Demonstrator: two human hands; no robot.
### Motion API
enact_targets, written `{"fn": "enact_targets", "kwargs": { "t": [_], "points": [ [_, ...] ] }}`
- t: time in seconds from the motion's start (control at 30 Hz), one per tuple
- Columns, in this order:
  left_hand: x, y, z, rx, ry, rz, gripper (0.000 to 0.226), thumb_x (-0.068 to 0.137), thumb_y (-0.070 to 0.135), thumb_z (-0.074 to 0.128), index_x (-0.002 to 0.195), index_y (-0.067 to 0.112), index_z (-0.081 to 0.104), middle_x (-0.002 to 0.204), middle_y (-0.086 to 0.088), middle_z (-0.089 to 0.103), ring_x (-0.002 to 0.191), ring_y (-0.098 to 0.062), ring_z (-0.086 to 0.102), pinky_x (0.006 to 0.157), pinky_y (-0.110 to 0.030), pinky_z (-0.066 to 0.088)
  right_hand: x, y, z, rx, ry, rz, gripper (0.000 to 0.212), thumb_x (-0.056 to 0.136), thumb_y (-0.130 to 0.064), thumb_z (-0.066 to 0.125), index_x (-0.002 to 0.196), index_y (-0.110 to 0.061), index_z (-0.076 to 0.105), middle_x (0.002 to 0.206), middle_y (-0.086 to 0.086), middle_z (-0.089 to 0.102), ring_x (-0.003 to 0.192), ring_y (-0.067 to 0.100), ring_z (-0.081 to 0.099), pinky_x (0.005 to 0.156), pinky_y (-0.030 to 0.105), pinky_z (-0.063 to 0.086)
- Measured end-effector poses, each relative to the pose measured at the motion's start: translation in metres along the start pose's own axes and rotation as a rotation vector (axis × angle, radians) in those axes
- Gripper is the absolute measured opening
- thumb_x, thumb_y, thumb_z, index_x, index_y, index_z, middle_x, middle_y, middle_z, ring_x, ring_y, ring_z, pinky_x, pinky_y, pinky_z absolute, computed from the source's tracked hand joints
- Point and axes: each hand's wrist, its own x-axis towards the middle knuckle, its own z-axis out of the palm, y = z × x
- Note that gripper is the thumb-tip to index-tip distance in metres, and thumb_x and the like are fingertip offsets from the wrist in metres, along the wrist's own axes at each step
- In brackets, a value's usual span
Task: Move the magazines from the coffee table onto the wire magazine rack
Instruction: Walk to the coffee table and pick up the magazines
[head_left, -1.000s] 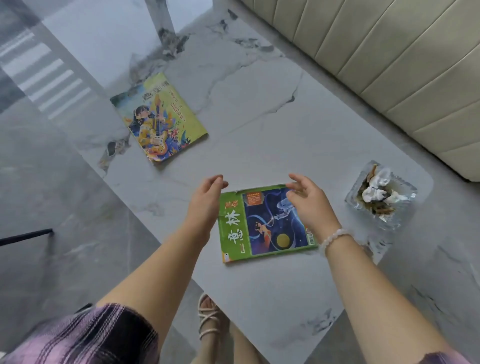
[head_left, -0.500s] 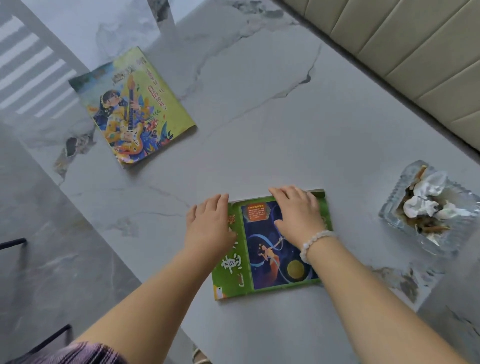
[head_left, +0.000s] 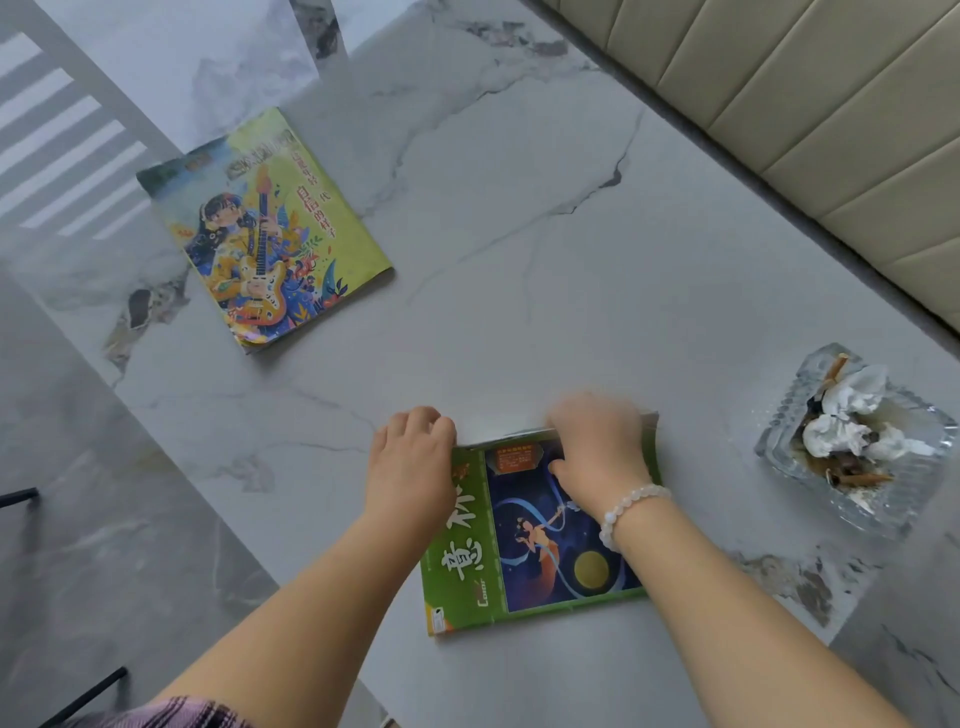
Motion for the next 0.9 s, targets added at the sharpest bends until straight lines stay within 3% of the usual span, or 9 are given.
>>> {"fn": "enact_targets", "kwargs": {
  "t": [0.07,0.23,0.3,0.37,0.67,0.8,0.9],
  "points": [
    [0.0,0.001,-0.005,-0.005,-0.04,0.012,0.024,0.082,0.016,0.057,0.103,0.018,0.047,0.119,0.0,0.051,0.107,-0.023,0.048,0.088,-0.031,0.034,0.0,-0.003,-0.003,0.0,-0.01,0.021,0.028,0.084,-0.015,0.062,0.108,-0.025,0.051,0.113,-0.003,0.056,0.112,0.02,0.048,0.111,0.045,0.021],
    [-0.004,0.001,-0.006,-0.015,-0.092,0.003,0.021,0.083,0.005,0.05,0.093,0.017,0.037,0.081,0.0,0.062,0.075,-0.026,0.061,0.075,-0.03,0.04,-0.001,-0.011,-0.008,0.014,-0.007,0.067,0.028,0.084,-0.014,0.061,0.104,-0.025,0.044,0.101,-0.005,0.062,0.102,0.021,0.052,0.104,0.043,0.024],
    [-0.004,-0.003,-0.014,-0.039,-0.113,-0.008,0.027,0.084,0.005,0.05,0.106,0.019,0.041,0.09,0.0,0.064,0.082,-0.026,0.061,0.068,-0.03,0.035,-0.001,-0.013,-0.015,0.018,-0.021,0.051,0.031,0.086,-0.014,0.058,0.111,-0.028,0.047,0.105,-0.007,0.061,0.105,0.02,0.051,0.104,0.043,0.022],
    [-0.002,-0.009,-0.026,-0.045,-0.118,0.007,0.034,0.084,0.008,0.048,0.114,0.023,0.046,0.102,0.001,0.065,0.092,-0.025,0.061,0.075,-0.031,0.035,0.002,-0.017,-0.026,0.014,-0.021,0.02,0.024,0.09,-0.017,0.054,0.11,-0.03,0.054,0.106,-0.007,0.06,0.107,0.02,0.049,0.104,0.043,0.02],
    [0.011,-0.056,-0.104,-0.015,0.033,-0.036,0.019,0.09,0.023,0.043,0.102,0.028,0.057,0.096,0.004,0.063,0.091,-0.022,0.059,0.09,-0.033,0.034,0.029,-0.067,-0.076,0.089,0.14,-0.046,0.008,0.089,-0.018,0.055,0.091,-0.025,0.059,0.087,-0.007,0.066,0.09,0.019,0.059,0.104,0.045,0.023],
    [0.016,-0.092,-0.133,-0.036,0.114,-0.076,0.017,0.091,0.027,0.046,0.099,0.028,0.061,0.092,0.004,0.065,0.091,-0.021,0.059,0.091,-0.033,0.033,0.042,-0.106,-0.093,0.181,0.155,-0.081,0.005,0.086,-0.02,0.06,0.088,-0.021,0.055,0.085,-0.004,0.066,0.084,0.022,0.06,0.083,0.037,0.041],
    [0.032,-0.13,-0.161,-0.044,0.162,-0.073,0.012,0.09,0.027,0.049,0.095,0.029,0.059,0.093,0.006,0.067,0.089,-0.02,0.061,0.089,-0.033,0.033,0.055,-0.145,-0.106,0.229,0.137,-0.074,0.008,0.088,-0.023,0.059,0.09,-0.019,0.053,0.09,-0.001,0.062,0.082,0.021,0.056,0.071,0.032,0.042]
  ]
}}
